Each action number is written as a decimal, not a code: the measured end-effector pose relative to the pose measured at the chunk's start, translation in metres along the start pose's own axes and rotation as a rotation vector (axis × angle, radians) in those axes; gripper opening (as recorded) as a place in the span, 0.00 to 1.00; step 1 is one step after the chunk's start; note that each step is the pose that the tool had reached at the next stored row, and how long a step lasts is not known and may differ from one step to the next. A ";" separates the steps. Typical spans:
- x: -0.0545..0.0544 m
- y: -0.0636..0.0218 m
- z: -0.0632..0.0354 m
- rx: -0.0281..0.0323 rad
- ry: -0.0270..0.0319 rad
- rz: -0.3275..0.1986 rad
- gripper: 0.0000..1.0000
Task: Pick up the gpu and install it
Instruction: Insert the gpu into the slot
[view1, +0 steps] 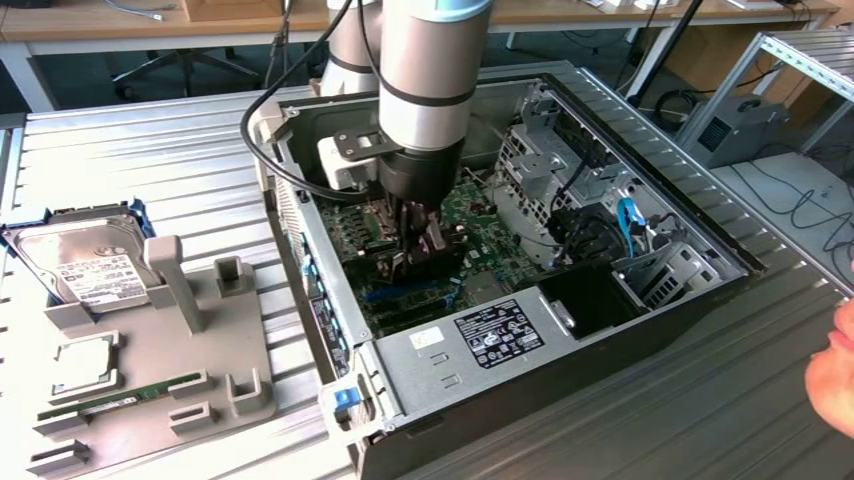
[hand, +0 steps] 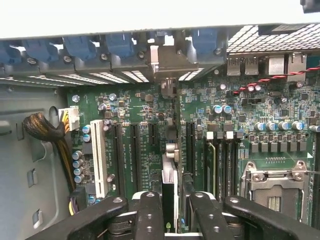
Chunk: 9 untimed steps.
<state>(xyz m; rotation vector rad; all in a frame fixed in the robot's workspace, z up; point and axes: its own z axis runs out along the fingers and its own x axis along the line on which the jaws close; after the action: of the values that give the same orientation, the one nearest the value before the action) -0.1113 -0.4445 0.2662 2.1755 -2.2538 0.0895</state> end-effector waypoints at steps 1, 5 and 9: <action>0.000 0.0000 -0.0005 0.0001 0.0012 0.000 0.26; 0.000 0.0000 -0.0007 0.0001 0.0020 0.000 0.26; -0.002 0.0000 -0.0006 0.0002 0.0019 -0.002 0.26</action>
<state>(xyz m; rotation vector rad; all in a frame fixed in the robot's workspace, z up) -0.1114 -0.4430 0.2667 2.1770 -2.2505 0.0918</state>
